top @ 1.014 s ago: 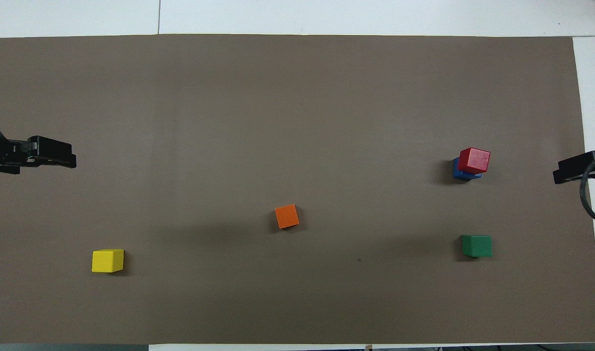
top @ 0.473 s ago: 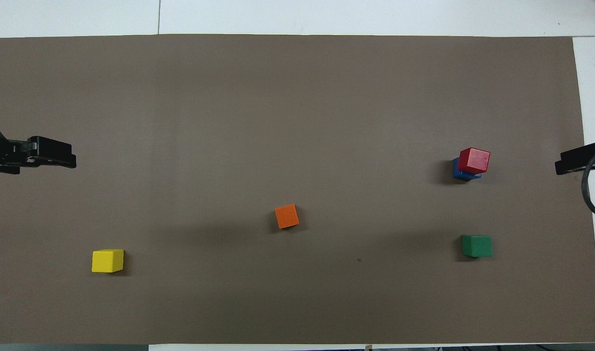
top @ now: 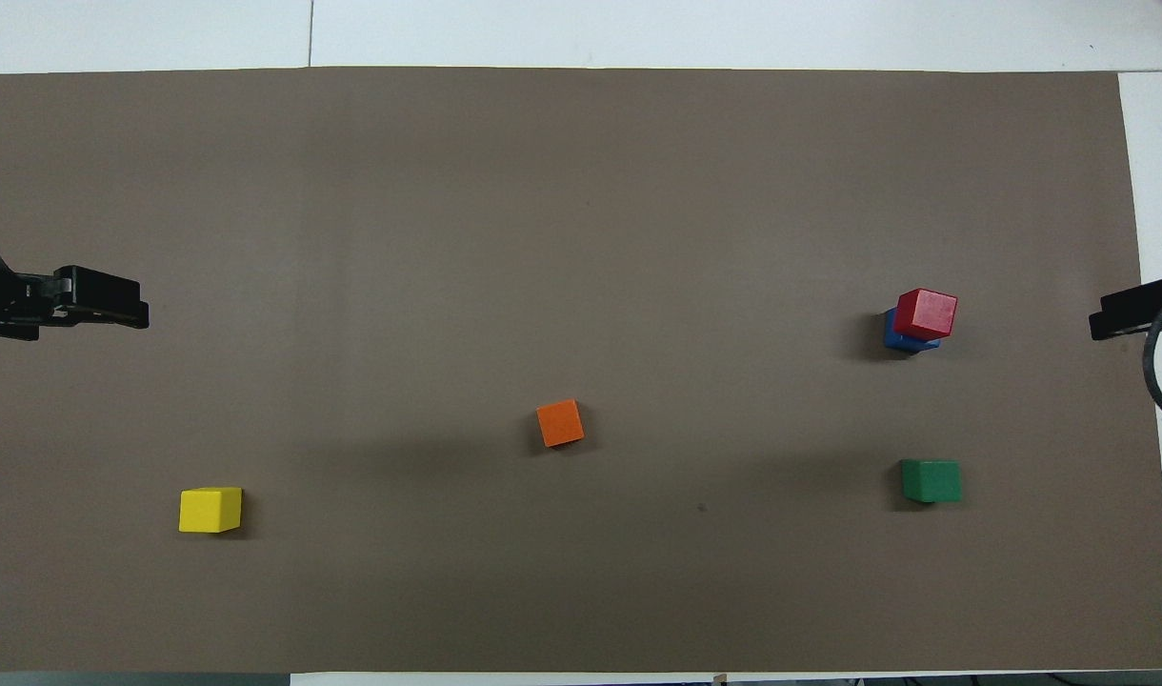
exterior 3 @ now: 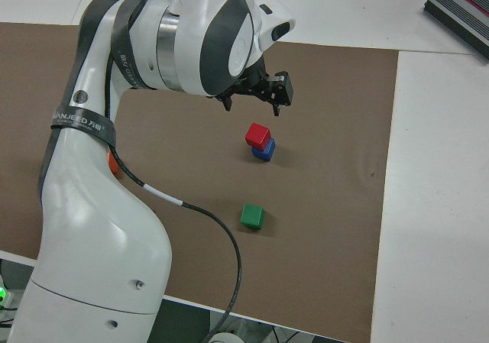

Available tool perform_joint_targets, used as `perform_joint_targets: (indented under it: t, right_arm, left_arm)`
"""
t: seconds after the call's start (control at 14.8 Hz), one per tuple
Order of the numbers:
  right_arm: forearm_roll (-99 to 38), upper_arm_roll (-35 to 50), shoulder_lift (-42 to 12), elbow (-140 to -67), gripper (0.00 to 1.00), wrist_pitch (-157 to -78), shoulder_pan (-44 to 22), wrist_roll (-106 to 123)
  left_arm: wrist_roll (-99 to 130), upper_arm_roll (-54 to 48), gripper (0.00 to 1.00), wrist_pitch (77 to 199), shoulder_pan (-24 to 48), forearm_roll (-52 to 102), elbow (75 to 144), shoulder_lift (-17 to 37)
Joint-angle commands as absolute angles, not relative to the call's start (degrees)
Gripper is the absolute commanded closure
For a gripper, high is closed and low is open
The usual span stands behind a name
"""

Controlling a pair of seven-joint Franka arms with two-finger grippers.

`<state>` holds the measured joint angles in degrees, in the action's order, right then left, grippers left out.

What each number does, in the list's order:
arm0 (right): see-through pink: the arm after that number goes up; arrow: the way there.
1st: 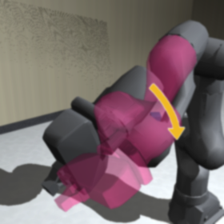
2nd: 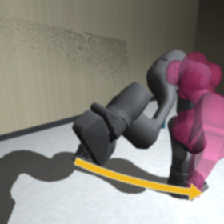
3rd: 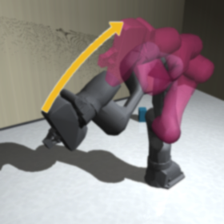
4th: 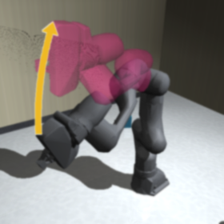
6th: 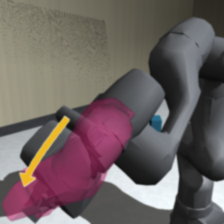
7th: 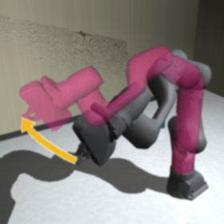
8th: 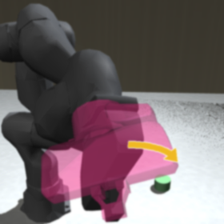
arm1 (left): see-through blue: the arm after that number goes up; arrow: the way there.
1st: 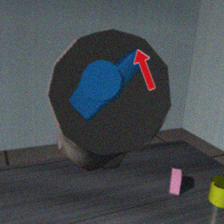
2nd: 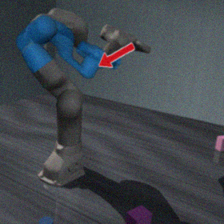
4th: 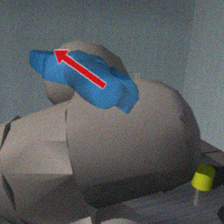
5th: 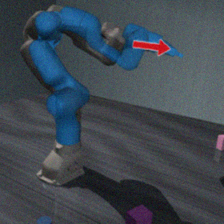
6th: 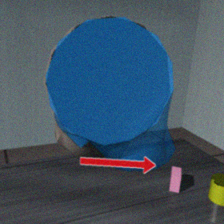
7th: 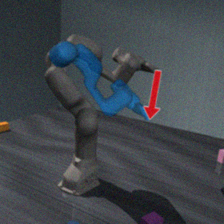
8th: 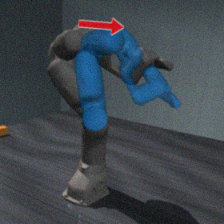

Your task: Transfer red block to right arm and stack on blue block

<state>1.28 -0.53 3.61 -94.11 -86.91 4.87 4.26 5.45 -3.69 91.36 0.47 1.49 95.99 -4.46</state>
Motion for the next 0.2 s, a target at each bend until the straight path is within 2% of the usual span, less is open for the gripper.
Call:
perform_joint_targets:
  t: [0.0, 0.14]
  right_arm:
    - [0.79, -0.18, 3.16, -93.34, 0.0, -87.28, 5.89, 5.27]
    - [0.88, -0.18, 3.16, -93.34, 0.0, -87.28, 5.89, 5.19]
  left_arm:
    - [5.01, -3.16, 0.0, 91.05, 0.97, 0.44, 97.56, -6.06]
    - [5.01, -3.16, 0.0, 91.05, 0.97, 0.44, 97.47, -6.06]
